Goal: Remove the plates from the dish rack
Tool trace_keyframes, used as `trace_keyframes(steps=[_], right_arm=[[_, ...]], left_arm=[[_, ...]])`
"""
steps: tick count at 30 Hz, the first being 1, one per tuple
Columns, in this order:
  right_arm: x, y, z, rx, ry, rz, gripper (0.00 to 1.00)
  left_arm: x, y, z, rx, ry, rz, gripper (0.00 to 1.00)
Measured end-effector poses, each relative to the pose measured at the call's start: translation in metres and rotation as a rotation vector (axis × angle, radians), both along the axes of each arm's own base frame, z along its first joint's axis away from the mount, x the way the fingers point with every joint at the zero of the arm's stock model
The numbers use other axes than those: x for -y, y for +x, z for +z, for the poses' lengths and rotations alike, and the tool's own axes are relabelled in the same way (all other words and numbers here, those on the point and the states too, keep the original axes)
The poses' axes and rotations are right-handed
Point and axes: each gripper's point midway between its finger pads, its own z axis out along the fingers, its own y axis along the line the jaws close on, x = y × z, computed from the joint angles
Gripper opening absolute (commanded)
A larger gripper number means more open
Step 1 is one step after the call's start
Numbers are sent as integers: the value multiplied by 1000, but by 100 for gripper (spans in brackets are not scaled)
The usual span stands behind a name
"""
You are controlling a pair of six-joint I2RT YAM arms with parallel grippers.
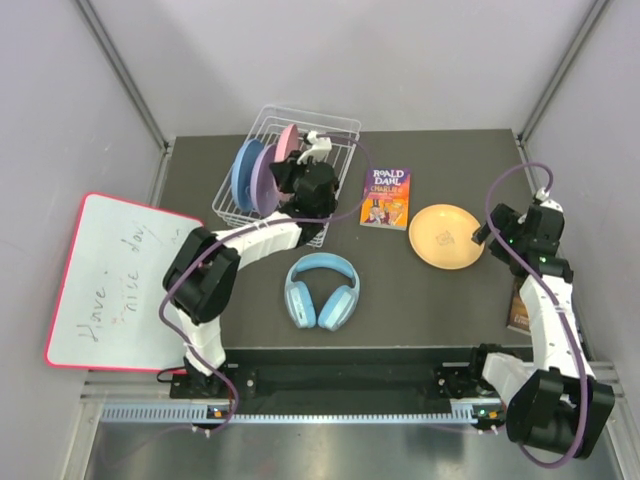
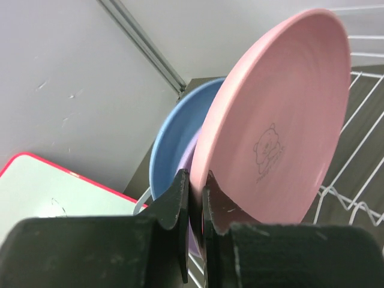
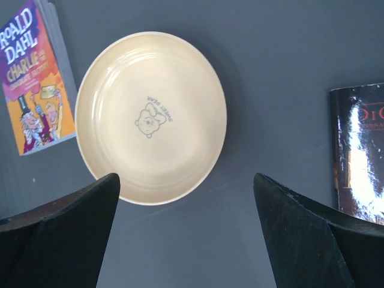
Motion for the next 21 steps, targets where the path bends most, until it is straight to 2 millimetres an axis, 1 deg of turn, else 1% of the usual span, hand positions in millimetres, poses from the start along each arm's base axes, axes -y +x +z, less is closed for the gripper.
trace_keyframes(steps=[3, 5, 8, 11, 13, 16, 19, 21], right_arm=[[-9, 0, 7, 18, 13, 35, 93], [-17, 2, 13, 36, 22, 66, 93], [-35, 3, 20, 65, 50, 135, 94], [-62, 7, 30, 105, 102, 231, 96], [-85, 11, 39, 148, 137, 304, 97], [-114, 16, 57, 222, 189, 396, 97], [-138, 22, 75, 297, 238, 469, 96], [-150, 25, 82, 326, 260, 503, 95]], left_arm=[[-3, -5, 17, 11, -26, 5, 0], [-5, -9, 35, 29, -68, -8, 0], [-4, -16, 67, 70, -160, -59, 0], [5, -26, 95, 94, -290, -176, 0], [18, -34, 105, 90, -394, -295, 0], [42, -47, 105, 65, -541, -458, 0], [67, -63, 84, -20, -665, -594, 0], [87, -71, 62, -111, -730, -668, 0]])
